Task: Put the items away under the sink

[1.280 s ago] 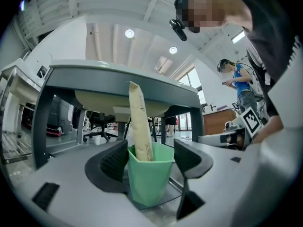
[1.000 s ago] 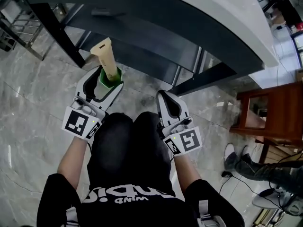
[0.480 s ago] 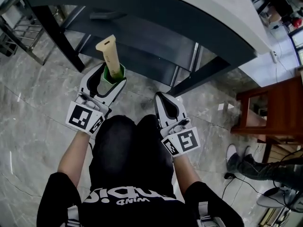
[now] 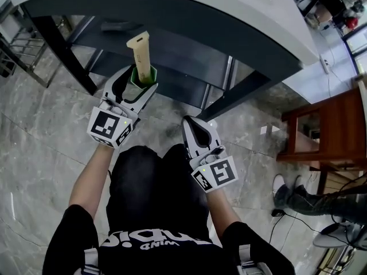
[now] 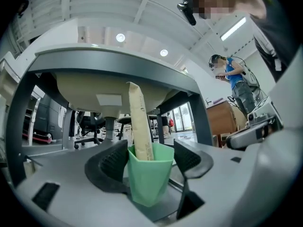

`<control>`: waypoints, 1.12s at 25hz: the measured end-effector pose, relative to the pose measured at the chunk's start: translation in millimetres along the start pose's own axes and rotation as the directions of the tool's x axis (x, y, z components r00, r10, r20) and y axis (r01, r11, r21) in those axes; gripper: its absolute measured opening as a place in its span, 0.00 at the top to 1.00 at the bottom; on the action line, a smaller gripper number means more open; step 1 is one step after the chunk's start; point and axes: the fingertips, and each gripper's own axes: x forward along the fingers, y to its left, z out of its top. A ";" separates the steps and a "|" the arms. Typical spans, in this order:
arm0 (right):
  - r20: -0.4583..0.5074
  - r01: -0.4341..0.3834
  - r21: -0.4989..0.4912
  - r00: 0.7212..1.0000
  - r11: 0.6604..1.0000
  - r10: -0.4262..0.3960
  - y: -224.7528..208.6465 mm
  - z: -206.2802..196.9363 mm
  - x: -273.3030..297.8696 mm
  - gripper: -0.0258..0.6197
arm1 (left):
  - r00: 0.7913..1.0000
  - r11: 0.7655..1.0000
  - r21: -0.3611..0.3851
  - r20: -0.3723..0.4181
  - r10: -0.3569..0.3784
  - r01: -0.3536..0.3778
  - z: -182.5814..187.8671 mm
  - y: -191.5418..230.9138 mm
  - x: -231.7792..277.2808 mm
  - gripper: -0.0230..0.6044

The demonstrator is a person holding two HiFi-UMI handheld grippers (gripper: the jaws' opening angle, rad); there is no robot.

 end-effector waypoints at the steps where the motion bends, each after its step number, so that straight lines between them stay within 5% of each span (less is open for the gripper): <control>1: 0.000 0.000 0.001 1.000 1.000 0.000 0.5 -0.2 0.7 0.93 | 1.000 1.000 0.000 0.000 -0.001 0.001 -2.0 1.1 4.5 0.45; 14: -0.001 0.021 0.007 1.000 1.000 -0.021 0.4 -1.2 14.8 0.93 | 0.998 0.999 -0.038 0.061 0.035 -0.033 -5.3 36.4 72.0 0.45; 28: -0.018 0.040 0.013 0.999 0.999 -0.040 -6.0 -8.0 19.6 0.93 | 0.998 0.998 -0.043 0.044 0.037 -0.035 -12.8 42.3 113.3 0.45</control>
